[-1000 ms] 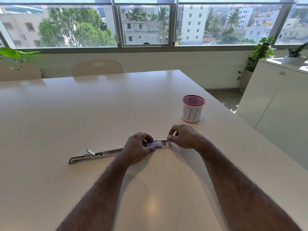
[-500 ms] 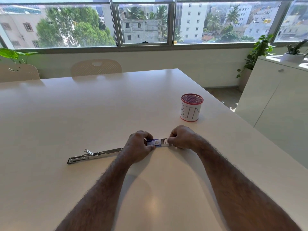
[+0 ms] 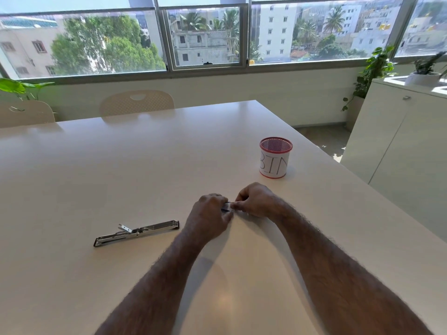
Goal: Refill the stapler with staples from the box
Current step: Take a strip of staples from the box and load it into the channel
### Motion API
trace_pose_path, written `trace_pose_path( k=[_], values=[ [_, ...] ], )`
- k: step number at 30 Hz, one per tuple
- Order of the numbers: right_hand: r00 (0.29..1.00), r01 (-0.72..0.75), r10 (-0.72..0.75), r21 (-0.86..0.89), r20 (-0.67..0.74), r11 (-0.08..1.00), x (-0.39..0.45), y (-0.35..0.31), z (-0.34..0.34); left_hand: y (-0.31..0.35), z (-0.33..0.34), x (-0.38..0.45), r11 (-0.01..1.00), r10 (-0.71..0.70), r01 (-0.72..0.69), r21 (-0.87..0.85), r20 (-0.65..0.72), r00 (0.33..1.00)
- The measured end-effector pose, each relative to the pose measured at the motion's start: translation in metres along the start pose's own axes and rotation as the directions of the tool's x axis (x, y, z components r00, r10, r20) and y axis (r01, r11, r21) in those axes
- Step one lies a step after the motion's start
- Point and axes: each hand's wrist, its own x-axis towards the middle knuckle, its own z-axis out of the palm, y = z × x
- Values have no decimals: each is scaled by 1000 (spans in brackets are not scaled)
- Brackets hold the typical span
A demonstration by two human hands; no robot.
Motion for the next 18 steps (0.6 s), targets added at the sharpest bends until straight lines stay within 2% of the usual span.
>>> trace_pose_path(
  k=[4,7,10,15,18],
  values=[
    [998,-3,7,77,-55,997,4,3,0,1,6,10,998,4,-4,-61,6,1000],
    [998,19,-13,81,-63,997,8,4,-2,-7,7,17,990,-66,70,-125,39,997],
    [997,55,-54,30,-51,998,13,4,-3,-17,9,26,978,-148,151,-142,35,988],
    [984,65,-75,-66,-162,996,26,3,1,-22,6,49,982,-130,134,-132,42,991],
    [973,45,-75,-137,-218,990,31,0,5,-29,3,62,971,-183,196,-135,104,978]
  ],
)
